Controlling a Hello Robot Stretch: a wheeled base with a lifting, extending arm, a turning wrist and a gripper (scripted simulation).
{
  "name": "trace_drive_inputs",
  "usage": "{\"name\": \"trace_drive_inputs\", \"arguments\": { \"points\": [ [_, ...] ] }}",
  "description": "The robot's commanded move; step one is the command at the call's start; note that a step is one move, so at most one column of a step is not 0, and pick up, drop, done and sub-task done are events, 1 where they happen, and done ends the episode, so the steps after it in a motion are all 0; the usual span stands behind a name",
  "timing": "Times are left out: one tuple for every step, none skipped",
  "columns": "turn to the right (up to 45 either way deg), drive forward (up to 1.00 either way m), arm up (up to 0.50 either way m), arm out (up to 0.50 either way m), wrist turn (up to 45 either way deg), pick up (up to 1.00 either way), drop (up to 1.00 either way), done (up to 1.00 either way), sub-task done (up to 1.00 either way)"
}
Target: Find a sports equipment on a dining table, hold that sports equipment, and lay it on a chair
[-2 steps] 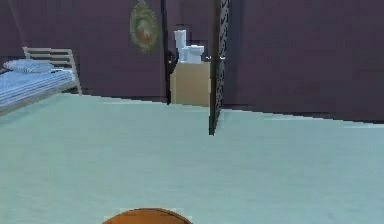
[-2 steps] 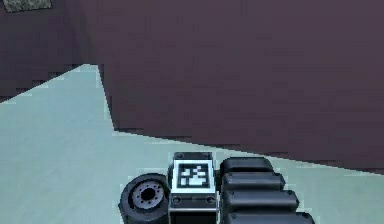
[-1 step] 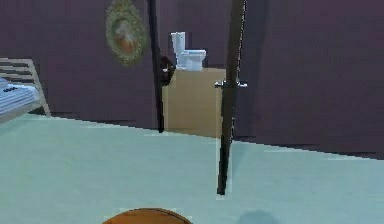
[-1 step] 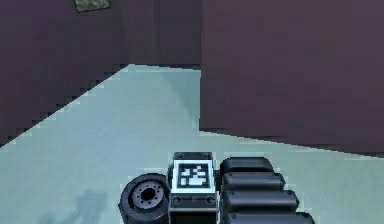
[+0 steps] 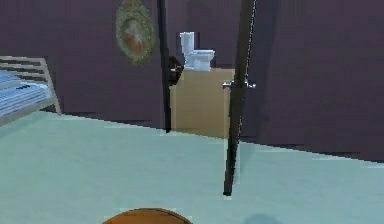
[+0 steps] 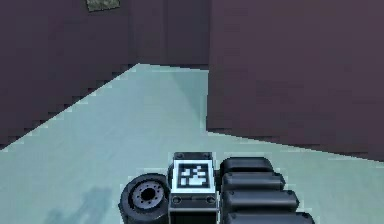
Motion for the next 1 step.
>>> {"name": "trace_drive_inputs", "arguments": {
  "points": [
    [-6.0,0.0,0.0,0.0,0.0,0.0,0.0,0.0,0.0]
  ]
}}
